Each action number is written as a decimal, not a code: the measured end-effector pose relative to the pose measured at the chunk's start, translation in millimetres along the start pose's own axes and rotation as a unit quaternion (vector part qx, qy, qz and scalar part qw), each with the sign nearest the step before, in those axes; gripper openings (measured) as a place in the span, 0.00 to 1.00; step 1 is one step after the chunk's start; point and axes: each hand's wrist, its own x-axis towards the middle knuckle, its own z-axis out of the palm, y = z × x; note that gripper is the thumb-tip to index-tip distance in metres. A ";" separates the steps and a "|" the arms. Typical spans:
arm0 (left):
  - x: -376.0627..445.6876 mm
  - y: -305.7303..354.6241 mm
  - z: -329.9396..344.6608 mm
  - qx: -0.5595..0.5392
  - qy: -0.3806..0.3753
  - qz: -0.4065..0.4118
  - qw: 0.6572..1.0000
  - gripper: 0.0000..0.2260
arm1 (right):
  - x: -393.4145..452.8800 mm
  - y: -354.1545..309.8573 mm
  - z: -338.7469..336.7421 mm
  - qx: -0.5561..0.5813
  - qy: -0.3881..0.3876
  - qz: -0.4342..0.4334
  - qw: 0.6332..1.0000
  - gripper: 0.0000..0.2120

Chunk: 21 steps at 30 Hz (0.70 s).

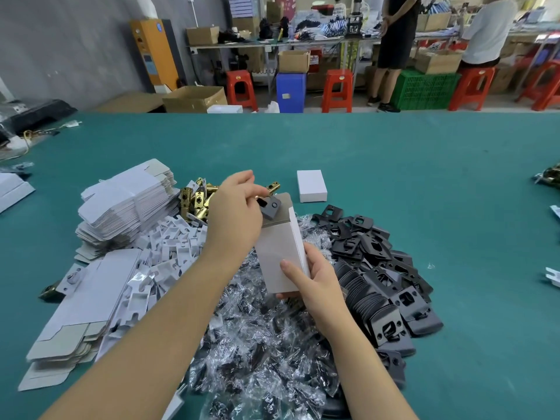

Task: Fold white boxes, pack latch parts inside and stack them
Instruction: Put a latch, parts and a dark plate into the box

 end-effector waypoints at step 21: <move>-7.1 -21.0 -22.9 0.009 -0.092 0.124 0.988 0.14 | 0.8 -0.8 -2.2 0.028 0.002 0.007 1.000 0.20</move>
